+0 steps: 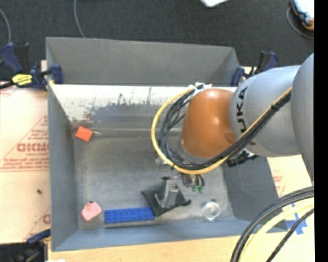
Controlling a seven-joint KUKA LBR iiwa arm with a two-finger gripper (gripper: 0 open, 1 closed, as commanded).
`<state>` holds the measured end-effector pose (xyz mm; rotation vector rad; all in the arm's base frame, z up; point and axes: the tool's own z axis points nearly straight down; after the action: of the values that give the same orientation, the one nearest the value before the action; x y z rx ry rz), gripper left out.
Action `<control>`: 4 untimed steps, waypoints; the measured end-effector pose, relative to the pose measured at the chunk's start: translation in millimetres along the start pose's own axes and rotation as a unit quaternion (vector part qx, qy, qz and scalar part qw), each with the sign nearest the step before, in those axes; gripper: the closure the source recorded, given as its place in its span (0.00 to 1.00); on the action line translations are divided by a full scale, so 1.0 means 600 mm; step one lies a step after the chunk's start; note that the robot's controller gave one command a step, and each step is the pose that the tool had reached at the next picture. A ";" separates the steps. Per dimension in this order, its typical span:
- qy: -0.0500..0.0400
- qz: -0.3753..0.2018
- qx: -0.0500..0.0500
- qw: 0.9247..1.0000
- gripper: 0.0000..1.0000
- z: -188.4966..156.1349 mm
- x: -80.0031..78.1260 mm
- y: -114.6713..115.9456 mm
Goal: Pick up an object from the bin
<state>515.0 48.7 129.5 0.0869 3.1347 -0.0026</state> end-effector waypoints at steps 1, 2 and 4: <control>0.008 -0.027 -0.001 1.000 0.00 0.102 0.039 -0.005; -0.002 -0.032 0.000 0.999 1.00 0.098 -0.020 -0.056; -0.006 -0.017 -0.001 1.000 1.00 0.037 -0.049 -0.057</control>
Offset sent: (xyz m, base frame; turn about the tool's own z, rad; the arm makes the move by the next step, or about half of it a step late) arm 0.0090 -0.0328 -0.0595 -0.0692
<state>542.4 13.1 107.8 0.0340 3.1241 -0.0012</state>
